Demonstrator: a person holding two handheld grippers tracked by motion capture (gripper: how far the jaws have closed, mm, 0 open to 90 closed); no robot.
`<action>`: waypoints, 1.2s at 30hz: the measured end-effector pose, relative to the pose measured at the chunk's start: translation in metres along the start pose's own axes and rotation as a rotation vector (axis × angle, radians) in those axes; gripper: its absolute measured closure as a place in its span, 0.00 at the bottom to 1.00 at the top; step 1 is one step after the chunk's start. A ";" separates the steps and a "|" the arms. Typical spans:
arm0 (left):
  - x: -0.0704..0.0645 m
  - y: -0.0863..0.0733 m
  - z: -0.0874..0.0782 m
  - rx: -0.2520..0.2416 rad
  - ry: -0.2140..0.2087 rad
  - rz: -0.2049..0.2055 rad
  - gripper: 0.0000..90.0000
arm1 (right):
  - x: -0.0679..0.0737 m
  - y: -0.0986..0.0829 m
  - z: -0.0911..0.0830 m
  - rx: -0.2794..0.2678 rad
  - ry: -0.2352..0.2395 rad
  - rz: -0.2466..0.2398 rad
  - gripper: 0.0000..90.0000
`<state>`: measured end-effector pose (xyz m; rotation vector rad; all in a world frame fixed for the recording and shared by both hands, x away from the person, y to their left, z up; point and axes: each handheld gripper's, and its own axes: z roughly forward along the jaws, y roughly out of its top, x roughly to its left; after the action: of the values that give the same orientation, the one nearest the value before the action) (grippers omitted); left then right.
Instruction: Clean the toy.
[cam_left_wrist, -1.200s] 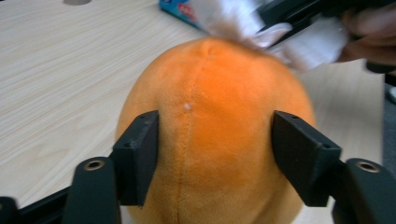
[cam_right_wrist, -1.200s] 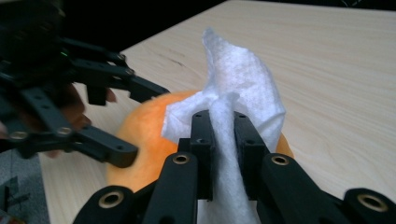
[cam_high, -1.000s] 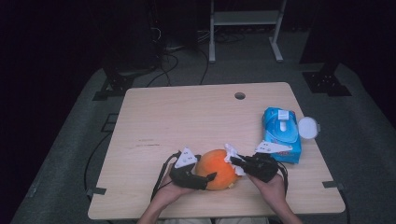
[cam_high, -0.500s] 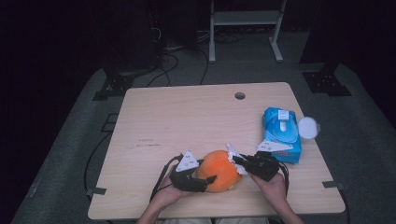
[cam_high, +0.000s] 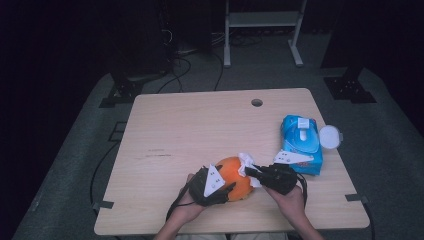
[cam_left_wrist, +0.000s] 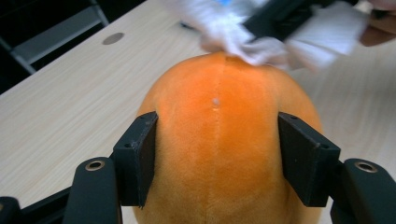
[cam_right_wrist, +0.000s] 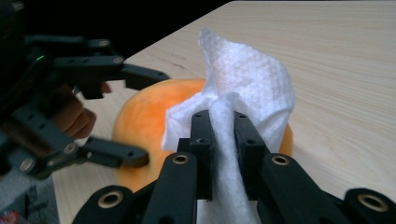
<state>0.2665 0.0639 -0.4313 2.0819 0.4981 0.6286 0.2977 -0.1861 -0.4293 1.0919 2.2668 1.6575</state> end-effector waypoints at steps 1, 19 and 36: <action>0.000 0.000 0.000 0.000 -0.013 -0.005 0.37 | -0.002 -0.001 0.001 -0.001 -0.004 0.009 0.89; 0.021 -0.014 -0.003 -0.007 -0.132 -0.212 0.36 | -0.004 -0.013 0.007 0.055 -0.092 -0.027 0.89; 0.022 -0.019 -0.004 -0.014 -0.141 -0.218 0.36 | 0.004 -0.005 0.005 0.012 -0.031 -0.011 0.89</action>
<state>0.2795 0.0890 -0.4394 2.0071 0.6262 0.3550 0.2949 -0.1801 -0.4347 1.0975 2.2624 1.6131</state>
